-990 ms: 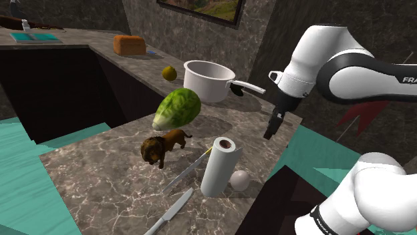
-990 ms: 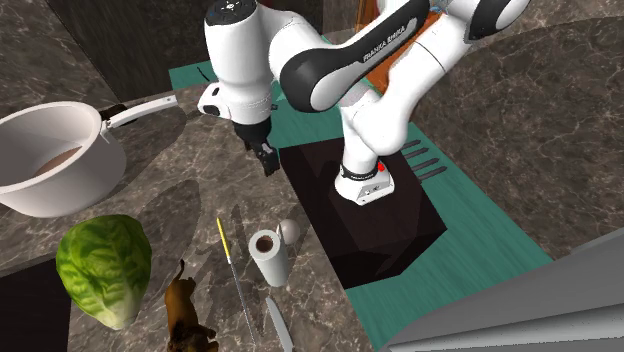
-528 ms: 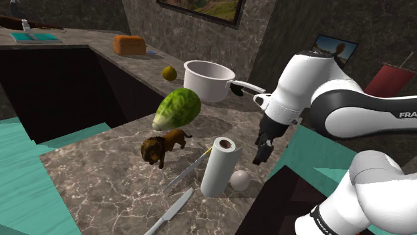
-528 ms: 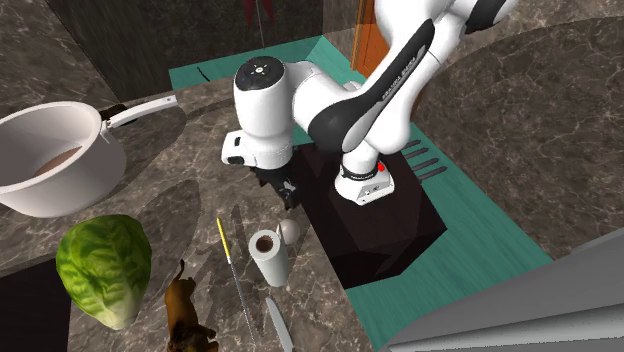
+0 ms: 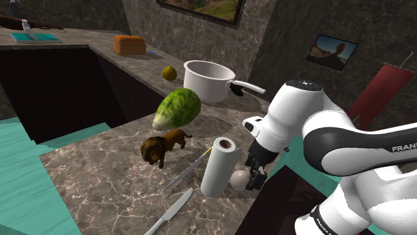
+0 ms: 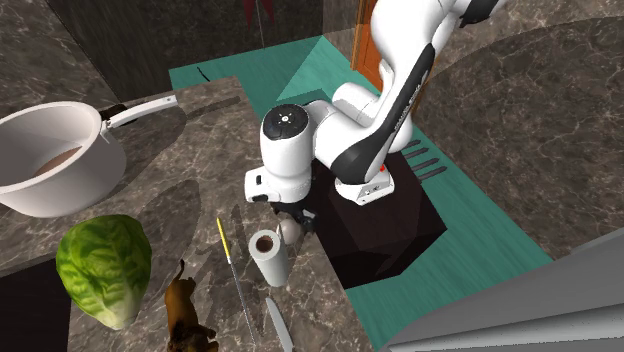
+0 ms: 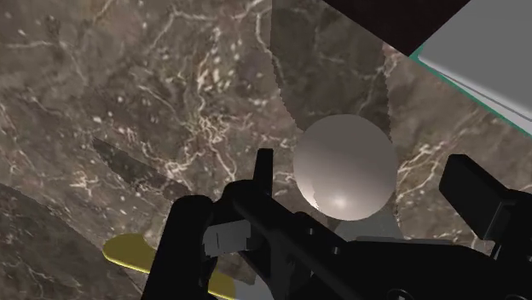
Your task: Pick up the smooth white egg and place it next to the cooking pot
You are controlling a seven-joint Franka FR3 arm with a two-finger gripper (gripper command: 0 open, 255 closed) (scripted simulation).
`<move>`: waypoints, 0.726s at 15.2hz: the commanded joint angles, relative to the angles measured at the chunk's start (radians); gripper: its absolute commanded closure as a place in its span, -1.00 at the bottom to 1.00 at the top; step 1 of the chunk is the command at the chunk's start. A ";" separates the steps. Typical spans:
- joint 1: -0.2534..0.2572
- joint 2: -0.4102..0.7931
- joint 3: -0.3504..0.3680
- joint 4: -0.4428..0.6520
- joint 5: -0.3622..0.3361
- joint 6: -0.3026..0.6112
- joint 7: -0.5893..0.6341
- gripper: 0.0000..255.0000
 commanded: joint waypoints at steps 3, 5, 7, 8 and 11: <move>0.000 0.050 0.010 -0.025 0.005 0.076 -0.001 -1.00; -0.001 0.072 0.014 -0.035 0.007 0.108 0.000 -1.00; -0.001 0.072 0.014 -0.035 0.007 0.108 0.000 -1.00; -0.001 0.072 0.014 -0.035 0.007 0.108 0.000 -1.00; -0.001 0.072 0.014 -0.035 0.007 0.108 0.000 -1.00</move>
